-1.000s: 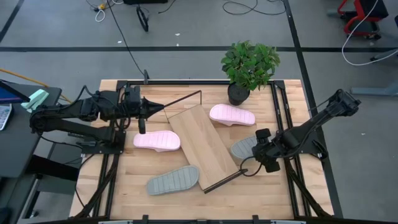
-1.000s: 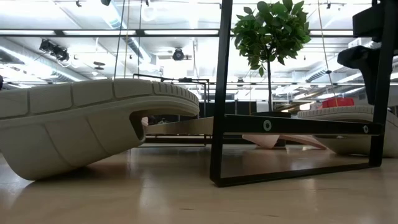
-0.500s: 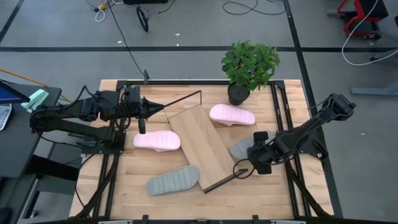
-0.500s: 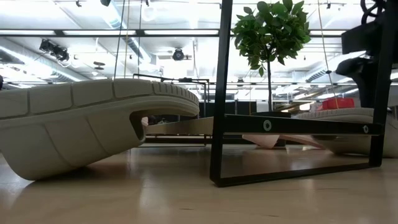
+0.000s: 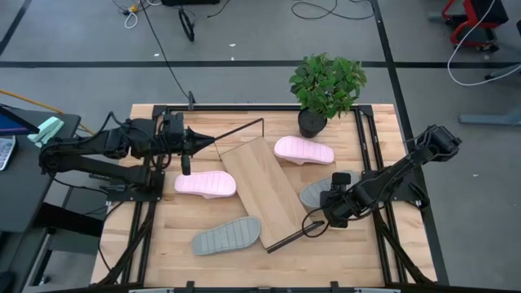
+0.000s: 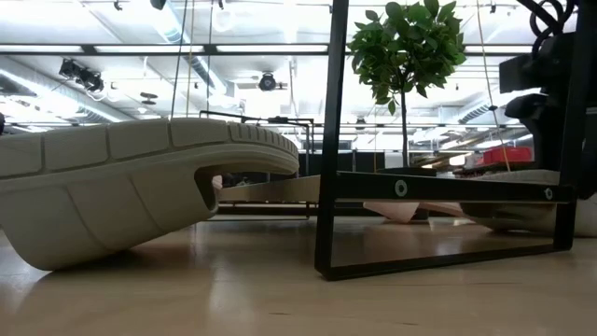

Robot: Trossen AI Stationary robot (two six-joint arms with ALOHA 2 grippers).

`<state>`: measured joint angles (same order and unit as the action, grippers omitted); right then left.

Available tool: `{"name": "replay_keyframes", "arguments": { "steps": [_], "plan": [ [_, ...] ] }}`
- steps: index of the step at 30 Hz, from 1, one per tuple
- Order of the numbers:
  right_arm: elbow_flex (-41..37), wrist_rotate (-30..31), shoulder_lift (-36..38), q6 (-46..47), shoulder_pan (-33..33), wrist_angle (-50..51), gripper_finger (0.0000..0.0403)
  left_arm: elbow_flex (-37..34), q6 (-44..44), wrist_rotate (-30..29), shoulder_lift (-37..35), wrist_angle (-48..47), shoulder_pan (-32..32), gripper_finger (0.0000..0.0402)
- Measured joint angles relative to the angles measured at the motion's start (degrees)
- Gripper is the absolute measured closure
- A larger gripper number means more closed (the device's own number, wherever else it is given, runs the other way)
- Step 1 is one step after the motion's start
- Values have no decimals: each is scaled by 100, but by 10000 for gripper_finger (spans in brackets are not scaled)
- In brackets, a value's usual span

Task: Pick and place slides into the shelf
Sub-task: Put the right gray slide on the shelf

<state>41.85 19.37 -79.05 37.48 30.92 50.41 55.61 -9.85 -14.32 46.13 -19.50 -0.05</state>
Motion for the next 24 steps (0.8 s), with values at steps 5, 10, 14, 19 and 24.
{"name": "replay_keyframes", "arguments": {
  "steps": [5, 10, 14, 19, 24],
  "plan": [
    [0, -99, 9, 23, 0, -7, 248, 0, 0, -1, 0, -40, 0, 383],
    [0, -289, 9, 23, -4, -9, 330, 0, 0, -1, 0, -54, -1, 379],
    [-2, -486, 100, 43, -7, 25, 384, 0, 0, -1, 0, -54, -2, 375],
    [-5, -578, 415, 302, -20, 327, 395, 0, -2, -1, 0, -56, -1, 380],
    [-27, -666, 868, 512, -48, 691, 401, 0, -2, -1, 0, -55, 0, 387]
  ]
}}
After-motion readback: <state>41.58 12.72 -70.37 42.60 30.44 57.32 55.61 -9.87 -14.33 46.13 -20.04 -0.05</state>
